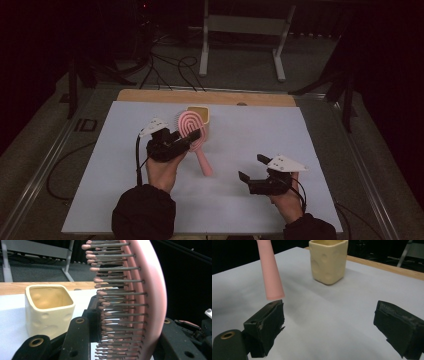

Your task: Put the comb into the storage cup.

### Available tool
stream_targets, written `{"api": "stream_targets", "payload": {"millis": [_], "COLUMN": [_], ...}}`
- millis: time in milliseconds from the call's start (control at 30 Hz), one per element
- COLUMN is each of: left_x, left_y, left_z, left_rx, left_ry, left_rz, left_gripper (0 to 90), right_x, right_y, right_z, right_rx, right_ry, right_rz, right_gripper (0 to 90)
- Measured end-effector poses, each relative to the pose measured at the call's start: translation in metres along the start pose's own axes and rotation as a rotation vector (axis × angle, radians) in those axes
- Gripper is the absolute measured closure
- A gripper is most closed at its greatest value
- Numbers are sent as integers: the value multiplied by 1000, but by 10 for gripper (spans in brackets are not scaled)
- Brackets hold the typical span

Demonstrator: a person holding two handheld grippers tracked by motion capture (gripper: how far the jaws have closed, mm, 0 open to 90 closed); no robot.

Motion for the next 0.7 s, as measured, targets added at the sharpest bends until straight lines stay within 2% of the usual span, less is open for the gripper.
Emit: {"api": "stream_targets", "payload": {"millis": [300, 433, 700], "left_x": [-5, -6, -9], "left_y": [3, 5, 9], "left_z": [-2, -2, -4], "left_rx": [8, 14, 22], "left_ry": [7, 7, 11], "left_rz": [12, 17, 25], "left_gripper": [644, 644, 644], "right_x": [-10, -13, -20], "right_y": [-16, -20, -30], "right_z": [10, 13, 20], "right_rx": [18, 10, -16], "right_ry": [3, -1, -61], "right_rz": [22, 36, 74], "right_gripper": [94, 94, 94]}}
Point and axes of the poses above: each handheld gripper's, and its own axes: x roughly forward along the jaws, y roughly out of its top, z roughly to its right, the point moved 7 cm from there along x, roughly forward along the jaws, and after that the axes turned 13 degrees about -y, right-handed, at the moved point
